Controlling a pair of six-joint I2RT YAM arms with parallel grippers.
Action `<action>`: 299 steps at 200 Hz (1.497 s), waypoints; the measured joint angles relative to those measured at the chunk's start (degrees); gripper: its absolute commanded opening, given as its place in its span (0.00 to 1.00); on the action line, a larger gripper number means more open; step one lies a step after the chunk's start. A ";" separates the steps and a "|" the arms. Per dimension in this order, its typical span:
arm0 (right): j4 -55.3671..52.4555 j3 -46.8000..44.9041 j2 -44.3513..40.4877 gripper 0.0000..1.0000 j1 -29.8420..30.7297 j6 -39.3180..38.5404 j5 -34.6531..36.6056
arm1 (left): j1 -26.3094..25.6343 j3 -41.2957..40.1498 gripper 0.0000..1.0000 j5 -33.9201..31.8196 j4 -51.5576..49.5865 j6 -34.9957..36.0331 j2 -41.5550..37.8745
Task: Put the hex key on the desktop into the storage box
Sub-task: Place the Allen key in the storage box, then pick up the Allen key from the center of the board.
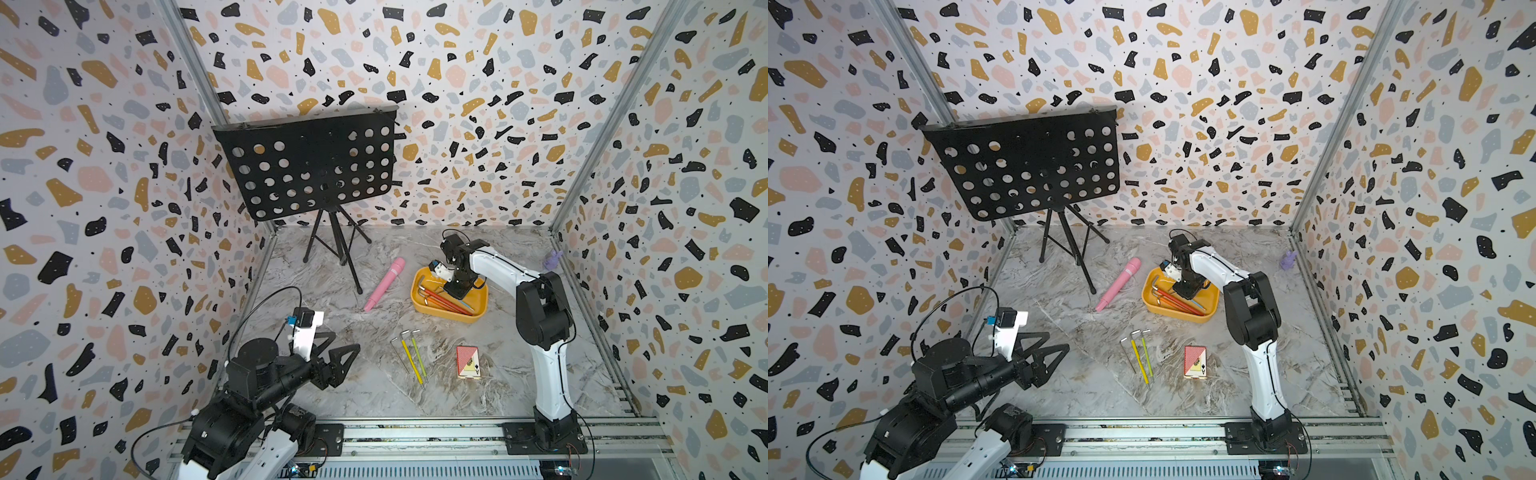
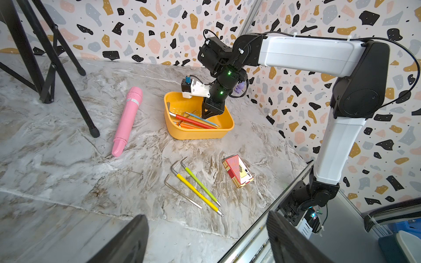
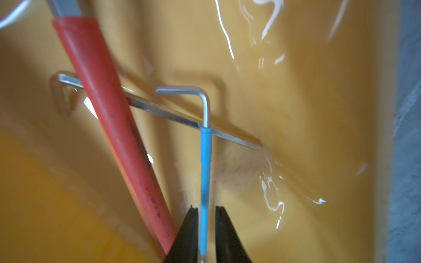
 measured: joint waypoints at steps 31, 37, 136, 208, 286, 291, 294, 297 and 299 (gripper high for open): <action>0.55 -0.02 -0.15 0.29 0.00 1.29 0.31 | 0.04 0.00 0.85 0.00 0.00 -0.02 0.00; 0.76 -0.04 -0.48 0.29 0.04 1.68 0.48 | 0.07 0.00 0.85 0.00 0.00 0.00 0.00; 21.29 -24.04 -45.83 0.81 5.27 25.18 0.94 | 0.20 0.00 0.86 0.00 0.00 -0.02 0.00; 6.86 -25.57 -33.09 0.65 23.67 49.99 -3.72 | 0.22 0.00 0.86 0.00 0.00 -0.02 0.00; -1.27 -17.18 -17.84 0.52 28.48 56.50 -2.14 | 0.22 0.00 0.86 0.00 0.00 -0.04 -0.33; -1.55 -16.50 -17.22 0.54 28.48 56.57 -2.16 | 0.24 0.00 0.86 0.00 0.00 -0.02 -0.33; -1.62 -16.13 -16.87 0.54 28.48 56.70 -2.21 | 0.24 0.00 0.86 0.00 0.00 -0.02 -0.33; -1.75 -15.65 -16.46 0.54 28.48 56.72 -2.27 | 0.26 0.00 0.86 0.00 0.00 -0.02 -0.33; -1.79 -15.47 -16.31 0.54 28.48 56.72 -2.25 | 0.26 0.00 0.86 0.00 0.00 -0.02 -0.33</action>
